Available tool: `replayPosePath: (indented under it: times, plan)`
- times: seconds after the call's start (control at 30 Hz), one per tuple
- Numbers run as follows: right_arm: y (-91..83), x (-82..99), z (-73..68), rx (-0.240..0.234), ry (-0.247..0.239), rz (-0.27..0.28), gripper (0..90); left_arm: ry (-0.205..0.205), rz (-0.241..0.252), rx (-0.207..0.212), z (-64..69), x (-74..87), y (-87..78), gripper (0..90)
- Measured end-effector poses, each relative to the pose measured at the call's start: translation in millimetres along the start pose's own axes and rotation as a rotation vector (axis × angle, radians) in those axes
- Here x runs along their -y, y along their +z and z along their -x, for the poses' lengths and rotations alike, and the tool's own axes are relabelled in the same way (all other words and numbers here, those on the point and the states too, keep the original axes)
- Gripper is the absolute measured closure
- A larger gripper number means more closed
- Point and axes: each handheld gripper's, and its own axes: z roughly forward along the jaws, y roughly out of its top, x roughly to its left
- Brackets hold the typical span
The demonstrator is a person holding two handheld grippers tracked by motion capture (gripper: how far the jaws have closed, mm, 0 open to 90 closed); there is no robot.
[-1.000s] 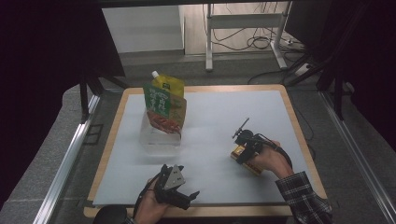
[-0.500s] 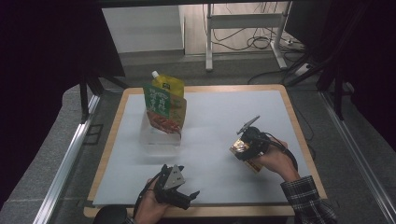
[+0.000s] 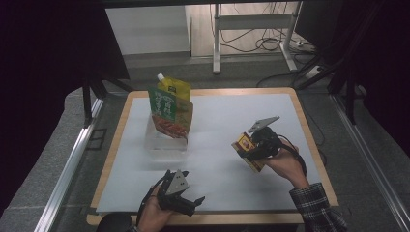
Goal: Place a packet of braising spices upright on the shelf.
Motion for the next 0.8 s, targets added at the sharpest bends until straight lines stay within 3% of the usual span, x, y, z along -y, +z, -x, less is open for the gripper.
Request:
replayPosePath:
  times: [0.4, 0.8]
  plan:
    - [-6.2, -13.8, -11.3, -0.051, -0.033, 0.188, 32.0, -0.007, 0.002, -0.007, 2.1, 3.3, -5.2, 2.3]
    - [-0.2, -36.7, -26.9, -0.093, -0.058, 0.357, 32.0, -0.01, -0.001, -0.003, 3.5, 4.8, -7.4, 2.3]
